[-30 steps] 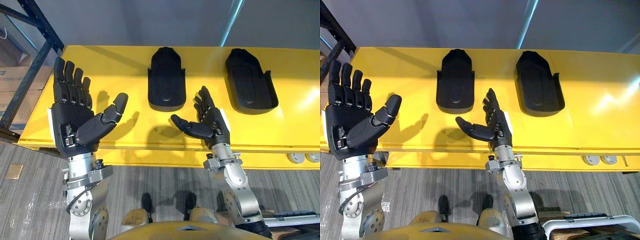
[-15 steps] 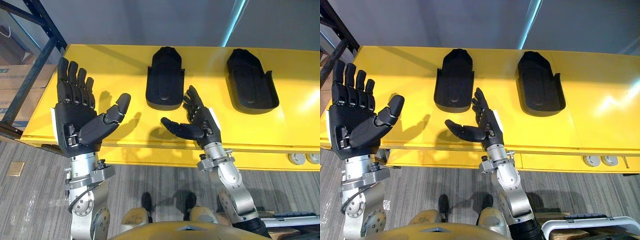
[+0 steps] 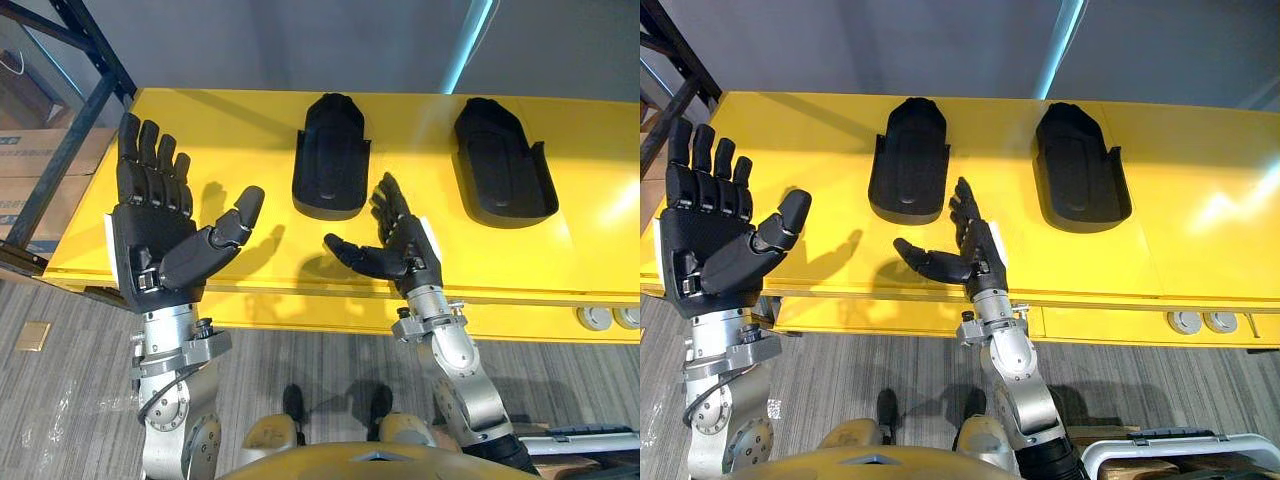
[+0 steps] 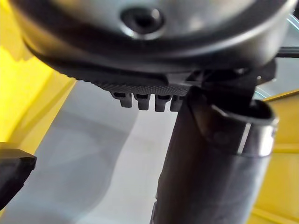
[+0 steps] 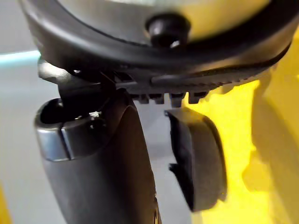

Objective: Walk over and take three plastic housings, then place them on the shelf

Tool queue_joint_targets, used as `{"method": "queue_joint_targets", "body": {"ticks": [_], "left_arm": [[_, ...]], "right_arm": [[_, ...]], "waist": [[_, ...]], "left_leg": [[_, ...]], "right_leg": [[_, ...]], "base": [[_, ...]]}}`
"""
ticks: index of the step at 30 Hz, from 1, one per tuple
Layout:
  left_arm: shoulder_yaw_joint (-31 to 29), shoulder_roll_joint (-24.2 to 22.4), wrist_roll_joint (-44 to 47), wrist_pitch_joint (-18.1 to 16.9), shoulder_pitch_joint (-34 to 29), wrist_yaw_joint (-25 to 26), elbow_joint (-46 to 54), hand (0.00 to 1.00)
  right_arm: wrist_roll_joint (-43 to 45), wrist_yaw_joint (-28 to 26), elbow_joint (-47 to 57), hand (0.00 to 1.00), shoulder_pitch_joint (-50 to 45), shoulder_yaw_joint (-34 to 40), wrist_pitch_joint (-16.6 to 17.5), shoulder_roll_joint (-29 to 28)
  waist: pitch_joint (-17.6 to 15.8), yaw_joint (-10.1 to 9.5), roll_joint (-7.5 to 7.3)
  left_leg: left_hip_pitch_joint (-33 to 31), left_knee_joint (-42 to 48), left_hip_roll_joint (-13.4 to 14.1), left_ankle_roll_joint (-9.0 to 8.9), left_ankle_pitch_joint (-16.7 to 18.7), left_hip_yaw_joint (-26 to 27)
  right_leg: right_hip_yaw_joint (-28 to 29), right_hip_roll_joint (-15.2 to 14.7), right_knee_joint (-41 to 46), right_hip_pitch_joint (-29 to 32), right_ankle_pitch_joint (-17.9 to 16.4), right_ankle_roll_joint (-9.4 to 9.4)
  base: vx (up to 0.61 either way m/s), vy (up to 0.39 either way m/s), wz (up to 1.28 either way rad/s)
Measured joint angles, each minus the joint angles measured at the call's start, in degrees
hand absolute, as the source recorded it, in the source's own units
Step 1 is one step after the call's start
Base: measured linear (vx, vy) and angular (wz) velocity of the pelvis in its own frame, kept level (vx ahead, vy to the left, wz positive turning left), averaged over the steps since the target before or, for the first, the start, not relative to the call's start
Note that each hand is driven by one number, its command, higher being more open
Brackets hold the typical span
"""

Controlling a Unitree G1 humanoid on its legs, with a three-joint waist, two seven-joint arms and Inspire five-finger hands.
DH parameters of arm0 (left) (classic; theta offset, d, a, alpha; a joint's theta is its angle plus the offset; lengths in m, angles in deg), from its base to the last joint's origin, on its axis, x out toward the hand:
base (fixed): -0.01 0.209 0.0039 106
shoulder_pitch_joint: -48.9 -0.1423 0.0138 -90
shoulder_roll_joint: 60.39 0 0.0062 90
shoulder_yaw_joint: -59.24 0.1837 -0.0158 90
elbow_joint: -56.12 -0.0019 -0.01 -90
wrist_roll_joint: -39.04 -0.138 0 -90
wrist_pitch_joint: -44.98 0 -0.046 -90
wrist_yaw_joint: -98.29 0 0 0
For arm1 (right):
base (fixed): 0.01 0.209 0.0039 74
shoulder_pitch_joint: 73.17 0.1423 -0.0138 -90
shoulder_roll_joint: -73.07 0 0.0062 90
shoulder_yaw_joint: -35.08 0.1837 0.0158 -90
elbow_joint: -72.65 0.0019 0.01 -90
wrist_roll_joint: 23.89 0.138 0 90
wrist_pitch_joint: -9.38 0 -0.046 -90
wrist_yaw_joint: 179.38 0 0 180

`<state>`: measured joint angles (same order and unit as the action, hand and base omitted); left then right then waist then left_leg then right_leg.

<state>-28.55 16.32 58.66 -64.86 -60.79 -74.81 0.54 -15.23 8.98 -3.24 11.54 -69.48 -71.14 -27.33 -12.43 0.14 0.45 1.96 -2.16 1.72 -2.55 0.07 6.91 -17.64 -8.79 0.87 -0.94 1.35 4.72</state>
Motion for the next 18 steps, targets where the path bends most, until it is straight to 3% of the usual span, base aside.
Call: {"method": "queue_joint_targets", "body": {"ticks": [3,6,11,14,18], "left_arm": [[0.19,0.02,0.02,-0.02,0.16,-1.26,0.00,1.00],[1.06,0.12,0.33,-0.08,1.80,-3.54,0.00,1.00],[4.10,0.62,5.41,-0.08,4.42,-10.12,-0.01,1.00],[5.58,1.11,7.92,-0.05,5.87,-12.75,-0.01,1.00],[8.31,2.85,11.71,1.16,6.50,-14.53,-0.53,1.00]], "right_arm": [[-1.89,4.17,3.37,1.00,0.20,0.63,5.27,-1.41],[-4.04,6.27,7.69,1.00,0.16,2.43,8.23,-1.46],[-5.82,8.64,8.62,1.00,-1.11,5.47,7.98,-1.58],[-5.72,9.14,8.63,1.00,-3.02,7.19,5.82,-2.03],[-5.42,7.72,9.89,1.00,-11.00,15.20,3.40,-1.98]], "waist": [[0.22,0.12,-0.01],[0.89,0.05,-0.03],[3.43,0.36,-0.30],[3.75,0.75,-0.59],[4.18,4.22,-0.31]], "left_leg": [[0.56,0.00,0.04,0.01,0.33,0.96],[1.21,0.02,0.05,0.10,0.64,2.01],[3.44,0.71,0.27,0.04,2.09,5.59],[4.54,3.16,1.09,-0.18,4.34,9.33],[6.10,5.73,2.51,-0.73,7.16,16.61]], "right_leg": [[0.87,0.04,-0.05,-0.09,0.03,0.03],[1.92,0.06,-0.16,-0.09,0.14,0.13],[5.08,0.36,-0.31,-0.86,0.27,0.31],[8.82,1.21,-0.31,-1.18,0.49,0.36],[16.16,3.08,-1.56,-0.39,2.26,0.22]], "base": [[0.00,0.001,-0.15],[0.01,0.011,-0.16],[0.02,0.020,-0.33],[-0.04,0.015,-0.72],[-0.03,0.008,-0.88]]}}
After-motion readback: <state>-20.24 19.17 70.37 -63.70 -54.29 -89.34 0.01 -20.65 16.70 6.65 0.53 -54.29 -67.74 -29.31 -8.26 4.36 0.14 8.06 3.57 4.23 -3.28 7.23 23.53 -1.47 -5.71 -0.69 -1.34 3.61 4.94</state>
